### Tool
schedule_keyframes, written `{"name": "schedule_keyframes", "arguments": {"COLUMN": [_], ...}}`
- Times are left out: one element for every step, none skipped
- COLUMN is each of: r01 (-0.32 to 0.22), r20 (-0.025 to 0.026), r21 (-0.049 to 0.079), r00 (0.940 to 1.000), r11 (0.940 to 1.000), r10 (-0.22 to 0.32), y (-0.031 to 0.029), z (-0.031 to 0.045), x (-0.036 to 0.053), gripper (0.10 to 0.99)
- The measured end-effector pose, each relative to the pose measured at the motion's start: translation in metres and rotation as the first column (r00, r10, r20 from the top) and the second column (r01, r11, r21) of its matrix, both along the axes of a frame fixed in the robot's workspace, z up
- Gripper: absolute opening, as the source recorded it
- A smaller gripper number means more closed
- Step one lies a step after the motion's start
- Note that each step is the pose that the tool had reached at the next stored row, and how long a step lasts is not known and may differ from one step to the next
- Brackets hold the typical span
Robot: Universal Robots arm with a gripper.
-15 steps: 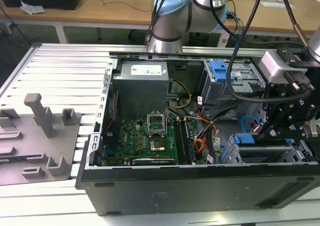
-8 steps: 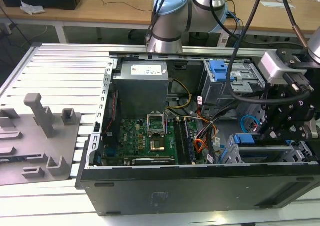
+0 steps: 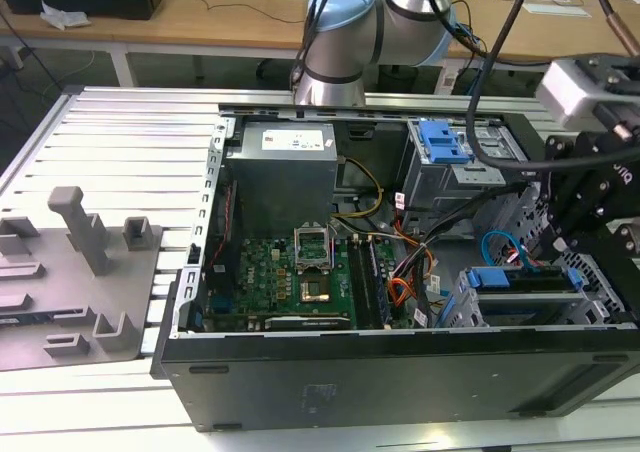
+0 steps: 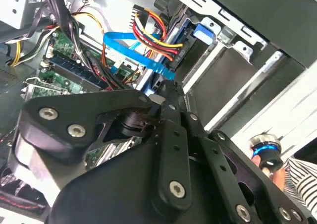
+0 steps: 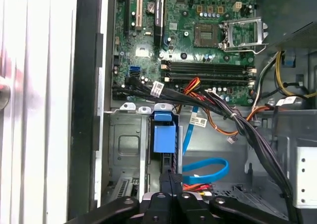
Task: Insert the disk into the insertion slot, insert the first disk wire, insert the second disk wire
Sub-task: 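Insert the second disk wire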
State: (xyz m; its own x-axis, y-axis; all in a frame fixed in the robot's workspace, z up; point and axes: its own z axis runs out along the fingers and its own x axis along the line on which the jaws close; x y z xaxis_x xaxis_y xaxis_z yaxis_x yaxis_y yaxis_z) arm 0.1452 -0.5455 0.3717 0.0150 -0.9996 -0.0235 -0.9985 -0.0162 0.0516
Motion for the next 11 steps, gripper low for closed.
{"name": "schedule_keyframes", "arguments": {"r01": [0.000, 0.000, 0.000, 0.000, 0.000, 0.000, 0.000, 0.000, 0.000, 0.000, 0.000], "r20": [0.0003, 0.0006, 0.0008, 0.0009, 0.0010, 0.0010, 0.0010, 0.0010, 0.0011, 0.0010, 0.0010], "r21": [0.000, 0.000, 0.000, 0.000, 0.000, 0.000, 0.000, 0.000, 0.000, 0.000, 0.000], "r00": [1.0000, 1.0000, 1.0000, 1.0000, 1.0000, 1.0000, 1.0000, 1.0000, 1.0000, 1.0000, 1.0000], "r11": [1.0000, 1.0000, 1.0000, 1.0000, 1.0000, 1.0000, 1.0000, 1.0000, 1.0000, 1.0000, 1.0000], "r10": [0.000, 0.000, 0.000, 0.000, 0.000, 0.000, 0.000, 0.000, 0.000, 0.000, 0.000], "y": [0.0000, 0.0000, 0.0000, 0.0000, 0.0000, 0.0000, 0.0000, 0.0000, 0.0000, 0.0000, 0.0000], "z": [0.0000, 0.0002, 0.0002, 0.0001, 0.0001, 0.0001, 0.0001, 0.0001, 0.0001, 0.0001, 0.0001], "x": [-0.0020, -0.0036, -0.0055, -0.0077, -0.0088, -0.0089, -0.0089, -0.0091, -0.0092, -0.0092, -0.0093], "gripper": [0.106, 0.106, 0.106, 0.106, 0.106, 0.106, 0.106, 0.106, 0.106, 0.106, 0.106]}}
